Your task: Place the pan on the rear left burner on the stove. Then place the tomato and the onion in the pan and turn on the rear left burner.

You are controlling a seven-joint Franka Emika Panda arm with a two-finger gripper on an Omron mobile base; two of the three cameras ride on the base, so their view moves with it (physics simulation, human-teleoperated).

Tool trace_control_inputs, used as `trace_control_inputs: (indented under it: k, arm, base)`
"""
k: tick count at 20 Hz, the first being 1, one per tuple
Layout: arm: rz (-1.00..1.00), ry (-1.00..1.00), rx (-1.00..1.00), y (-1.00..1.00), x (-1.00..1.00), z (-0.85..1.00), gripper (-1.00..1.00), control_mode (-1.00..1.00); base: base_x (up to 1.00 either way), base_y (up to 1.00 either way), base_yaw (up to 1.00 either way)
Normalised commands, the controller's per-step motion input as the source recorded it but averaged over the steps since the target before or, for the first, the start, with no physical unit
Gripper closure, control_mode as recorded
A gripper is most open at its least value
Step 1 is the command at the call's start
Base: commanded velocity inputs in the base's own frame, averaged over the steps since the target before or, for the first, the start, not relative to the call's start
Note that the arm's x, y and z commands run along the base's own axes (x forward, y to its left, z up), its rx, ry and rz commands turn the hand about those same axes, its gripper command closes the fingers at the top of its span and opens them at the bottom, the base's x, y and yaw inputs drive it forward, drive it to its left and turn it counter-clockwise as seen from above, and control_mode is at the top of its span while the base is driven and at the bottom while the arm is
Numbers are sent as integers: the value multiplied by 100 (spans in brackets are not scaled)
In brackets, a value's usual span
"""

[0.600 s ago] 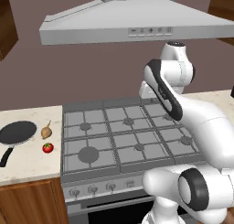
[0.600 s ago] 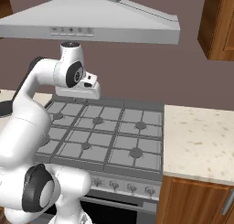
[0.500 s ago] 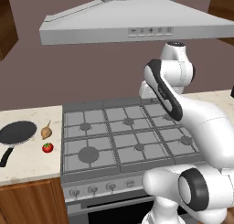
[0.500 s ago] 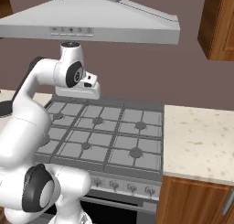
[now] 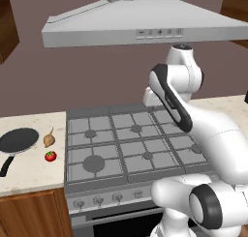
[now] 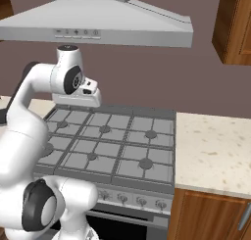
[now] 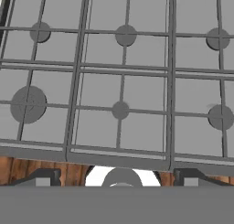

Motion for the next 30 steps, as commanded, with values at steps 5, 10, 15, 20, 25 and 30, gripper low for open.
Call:
trace_control_inputs:
  k: [5,10,15,20,25,30]
  arm:
    - [0,3,0,55,-7,0,-100,-100]
    - [0,2,0,54,0,0,-100,-100]
    - [0,5,0,52,-2,0,-100,-100]
    - [0,3,1,38,-5,0,-100,-100]
    - [0,2,2,31,-10,0,-100,-100]
    - [1,4,0,36,-13,0,-100,-100]
  base:
    - [0,0,0]
    - [0,0,0]
    - [0,0,0]
    - [0,0,0]
    - [0,0,0]
    - [0,0,0]
